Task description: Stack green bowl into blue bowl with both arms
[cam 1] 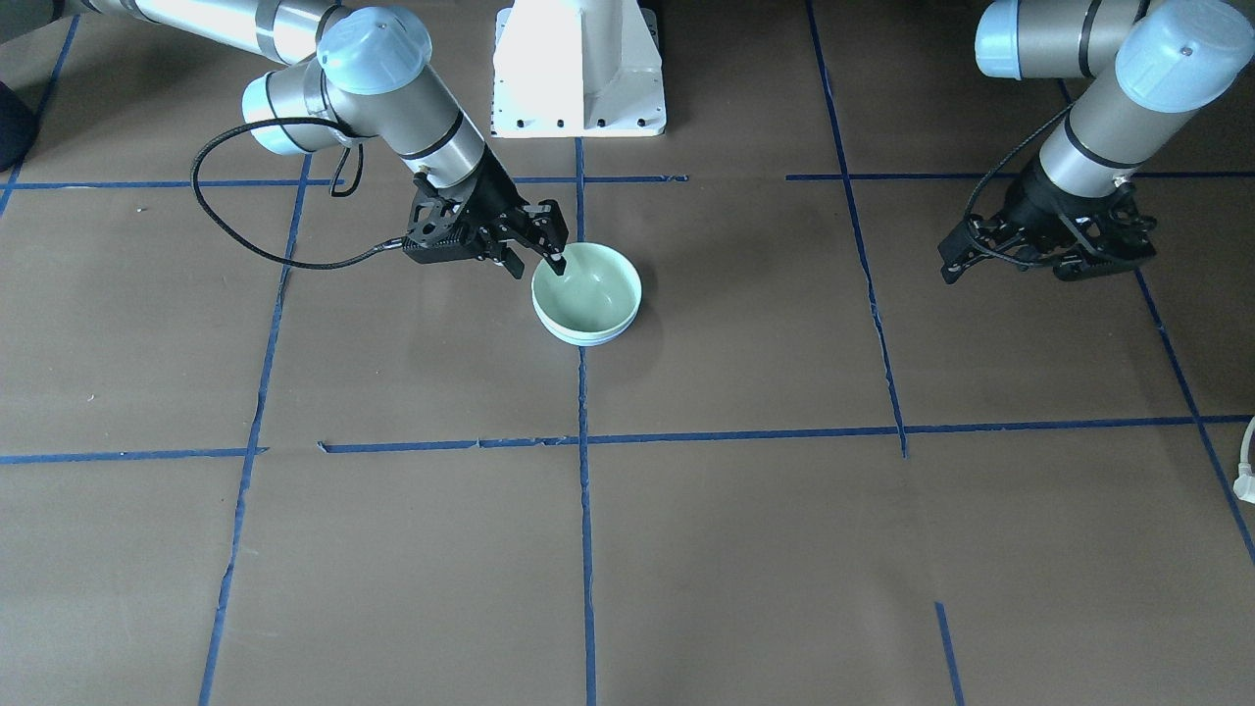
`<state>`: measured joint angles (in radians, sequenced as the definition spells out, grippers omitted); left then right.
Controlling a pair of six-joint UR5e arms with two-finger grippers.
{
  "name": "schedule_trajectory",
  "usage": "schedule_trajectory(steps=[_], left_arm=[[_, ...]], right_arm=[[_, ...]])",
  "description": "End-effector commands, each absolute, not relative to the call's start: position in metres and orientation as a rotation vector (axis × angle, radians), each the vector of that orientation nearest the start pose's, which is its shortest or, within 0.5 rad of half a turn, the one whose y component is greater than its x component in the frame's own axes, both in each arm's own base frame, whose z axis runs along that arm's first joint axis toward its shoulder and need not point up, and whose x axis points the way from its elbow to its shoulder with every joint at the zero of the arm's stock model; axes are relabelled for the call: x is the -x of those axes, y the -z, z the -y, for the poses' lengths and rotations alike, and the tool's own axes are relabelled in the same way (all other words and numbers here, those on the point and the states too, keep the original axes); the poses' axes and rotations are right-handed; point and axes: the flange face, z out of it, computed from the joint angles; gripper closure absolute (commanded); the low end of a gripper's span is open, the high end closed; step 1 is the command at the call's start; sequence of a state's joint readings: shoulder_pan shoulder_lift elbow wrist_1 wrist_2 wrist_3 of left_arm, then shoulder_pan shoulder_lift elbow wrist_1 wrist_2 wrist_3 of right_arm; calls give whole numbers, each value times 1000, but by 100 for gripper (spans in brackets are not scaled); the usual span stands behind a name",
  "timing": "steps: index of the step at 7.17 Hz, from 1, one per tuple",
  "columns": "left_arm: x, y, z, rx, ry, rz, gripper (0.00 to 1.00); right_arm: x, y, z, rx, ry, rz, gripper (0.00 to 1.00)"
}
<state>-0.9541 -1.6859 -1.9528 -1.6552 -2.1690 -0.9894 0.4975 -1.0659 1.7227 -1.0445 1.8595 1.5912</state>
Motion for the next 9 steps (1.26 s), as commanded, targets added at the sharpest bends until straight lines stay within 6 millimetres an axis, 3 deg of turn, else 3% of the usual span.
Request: schedule_trajectory(steps=[1,2,3,4,5,7,8,9], left_arm=[[-239,-412,471,27,178,-809,0],[-236,-412,472,20,170,-809,0],[-222,-413,478,3,170,-810,0],[-206,-428,475,5,151,-798,0],[-172,-441,479,0,118,-815,0],[-90,-506,481,-19,32,-824,0],[-43,-549,485,-19,8,-858,0],[-4,-591,488,-26,-12,-882,0]], right_arm=[[500,-240,415,-36,-312,1181,0],[468,-242,439,-50,-361,1120,0],[443,-239,449,-103,-301,1030,0],[414,-230,451,-155,-174,931,0],[376,-238,464,-184,-60,829,0],[284,-295,497,-146,66,808,0],[223,-334,511,-146,129,810,0],[166,-383,511,-137,185,815,0]])
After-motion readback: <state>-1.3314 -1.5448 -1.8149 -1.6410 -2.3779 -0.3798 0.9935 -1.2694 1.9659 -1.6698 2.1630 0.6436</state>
